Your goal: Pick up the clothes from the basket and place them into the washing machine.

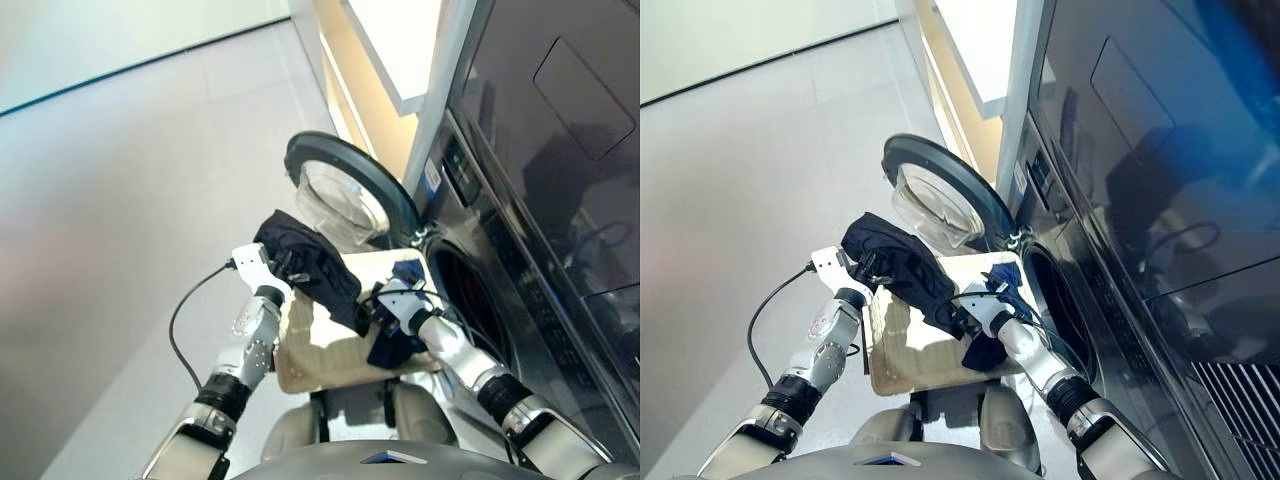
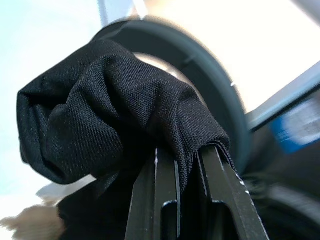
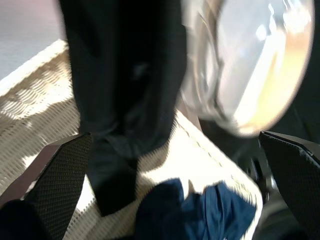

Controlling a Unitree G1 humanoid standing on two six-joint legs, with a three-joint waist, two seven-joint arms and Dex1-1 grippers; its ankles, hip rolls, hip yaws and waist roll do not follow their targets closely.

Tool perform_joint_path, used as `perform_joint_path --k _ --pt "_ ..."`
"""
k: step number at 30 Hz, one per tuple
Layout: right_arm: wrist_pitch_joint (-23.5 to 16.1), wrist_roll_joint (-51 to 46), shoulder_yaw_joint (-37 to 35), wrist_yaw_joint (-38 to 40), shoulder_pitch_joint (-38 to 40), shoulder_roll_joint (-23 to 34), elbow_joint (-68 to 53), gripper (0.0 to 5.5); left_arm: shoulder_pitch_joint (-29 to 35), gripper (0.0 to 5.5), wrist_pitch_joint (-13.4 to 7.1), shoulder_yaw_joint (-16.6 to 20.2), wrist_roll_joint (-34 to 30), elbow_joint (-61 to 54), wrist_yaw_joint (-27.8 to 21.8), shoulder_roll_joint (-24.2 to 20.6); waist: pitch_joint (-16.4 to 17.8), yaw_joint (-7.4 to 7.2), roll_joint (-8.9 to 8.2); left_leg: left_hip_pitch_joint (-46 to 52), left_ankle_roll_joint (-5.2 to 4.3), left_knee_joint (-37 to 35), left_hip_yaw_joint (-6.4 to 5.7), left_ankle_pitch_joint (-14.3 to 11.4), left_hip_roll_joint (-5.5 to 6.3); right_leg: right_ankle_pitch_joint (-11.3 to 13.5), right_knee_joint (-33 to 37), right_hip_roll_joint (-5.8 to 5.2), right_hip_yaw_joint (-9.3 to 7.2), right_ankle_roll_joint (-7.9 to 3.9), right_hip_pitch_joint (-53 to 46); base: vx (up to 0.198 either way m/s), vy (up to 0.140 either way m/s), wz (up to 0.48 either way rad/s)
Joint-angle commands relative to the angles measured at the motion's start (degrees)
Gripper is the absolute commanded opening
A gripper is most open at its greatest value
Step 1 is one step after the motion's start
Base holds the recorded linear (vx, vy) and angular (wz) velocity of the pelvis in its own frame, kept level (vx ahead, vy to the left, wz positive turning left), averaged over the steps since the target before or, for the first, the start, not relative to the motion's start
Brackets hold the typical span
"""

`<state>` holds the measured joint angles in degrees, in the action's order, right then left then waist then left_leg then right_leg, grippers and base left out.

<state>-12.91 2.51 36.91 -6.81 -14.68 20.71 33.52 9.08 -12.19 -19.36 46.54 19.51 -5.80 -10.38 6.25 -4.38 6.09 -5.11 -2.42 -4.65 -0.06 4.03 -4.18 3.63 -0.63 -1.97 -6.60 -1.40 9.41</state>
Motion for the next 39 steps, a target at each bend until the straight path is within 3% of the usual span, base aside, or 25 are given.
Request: perform_joint_path --k 1,8,18,19,20,21,22,32,33,34,39 --pt "-3.0 2.9 2.6 -1.0 -1.4 -3.9 -2.8 5.50 1.2 0.00 -1.6 -0.4 2.9 -5.4 -3.3 -1.6 -3.3 0.89 -4.62 4.4 0.12 0.2 2.12 -3.7 3.87 -0.8 5.5 -1.69 0.49 -5.78 -5.4 0.000 0.000 0.000" --pt "-3.4 4.5 4.5 -0.3 -4.0 -6.5 -2.1 5.50 -1.4 0.00 0.0 -3.9 5.9 -11.2 -4.8 -1.0 -4.6 2.07 -4.22 5.9 0.21 0.1 1.06 -4.0 3.70 -1.7 5.6 -1.73 -0.64 -5.71 -7.5 0.000 0.000 0.000" --pt "-1.4 5.6 0.6 6.2 -7.1 -10.9 5.4 5.50 -5.6 0.00 3.3 -7.8 12.0 -21.4 -6.3 -3.4 -5.8 3.73 -3.75 6.3 0.21 0.1 -0.54 -3.9 3.50 -2.4 5.6 -1.53 -2.00 -5.55 -8.6 0.000 0.000 0.000" --pt "-1.2 5.7 0.3 6.8 -7.5 -11.2 6.1 5.20 -5.9 0.00 3.6 -8.2 12.4 -22.2 -6.4 -3.7 -5.9 3.88 -3.74 6.4 0.20 0.1 -0.60 -4.0 3.47 -2.4 5.6 -1.50 -2.04 -5.55 -8.7 0.000 0.000 0.000" --pt "-1.0 5.3 -0.1 7.3 -7.7 -11.8 6.7 2.16 -6.1 0.00 3.9 -8.4 12.9 -23.1 -6.5 -4.1 -6.0 4.01 -3.73 6.4 0.22 0.1 -0.71 -3.9 3.45 -2.5 5.6 -1.47 -2.01 -5.53 -8.8 0.000 0.000 0.000" --pt "-0.9 4.7 -0.4 7.7 -7.9 -12.2 7.4 0.58 -6.5 0.00 4.1 -8.6 13.2 -23.8 -6.6 -4.4 -6.1 4.14 -3.70 6.4 0.23 0.1 -0.71 -4.0 3.40 -2.5 5.6 -1.44 -2.04 -5.54 -8.8 0.000 0.000 0.000" --pt "-0.8 4.8 -0.4 7.9 -8.2 -12.3 7.5 0.00 -6.6 0.00 4.4 -8.7 13.5 -24.3 -6.7 -4.6 -6.1 4.25 -3.71 6.4 0.23 0.1 -0.77 -4.0 3.40 -2.6 5.6 -1.42 -2.02 -5.54 -8.8 0.000 0.000 0.000" --pt "-0.5 1.8 -3.9 9.6 -5.8 -10.7 3.6 0.00 -8.5 0.00 4.3 -6.5 12.9 -23.5 -6.3 -5.4 -6.4 3.94 -4.28 6.7 0.20 0.3 -0.88 -4.2 3.32 -2.7 5.6 -1.45 -2.50 -5.55 -9.3 0.000 0.000 0.000" --pt "-0.5 1.6 -4.4 9.8 -5.4 -10.7 3.7 0.00 -8.9 2.01 4.0 -6.1 12.6 -22.9 -6.1 -5.2 -6.4 3.90 -4.35 6.7 0.24 0.3 -0.89 -4.3 3.34 -2.6 5.6 -1.47 -2.50 -5.55 -9.4 0.000 0.000 0.000" --pt "-0.5 1.3 -4.7 10.0 -5.0 -10.5 3.3 0.00 -9.0 5.50 3.6 -5.5 12.2 -22.4 -5.3 -5.0 -6.4 3.84 -4.39 6.7 0.25 0.3 -0.89 -4.3 3.36 -2.6 5.6 -1.48 -2.49 -5.53 -9.4 0.000 0.000 0.000" --pt "-0.4 0.2 -7.4 11.4 -2.8 -9.8 3.3 0.00 -10.5 5.50 2.3 -2.1 11.3 -20.7 -3.8 -3.9 -6.2 3.64 -4.84 6.7 0.36 0.4 -0.88 -4.4 3.43 -2.5 5.6 -1.52 -2.43 -5.59 -9.4 0.000 0.000 0.000"
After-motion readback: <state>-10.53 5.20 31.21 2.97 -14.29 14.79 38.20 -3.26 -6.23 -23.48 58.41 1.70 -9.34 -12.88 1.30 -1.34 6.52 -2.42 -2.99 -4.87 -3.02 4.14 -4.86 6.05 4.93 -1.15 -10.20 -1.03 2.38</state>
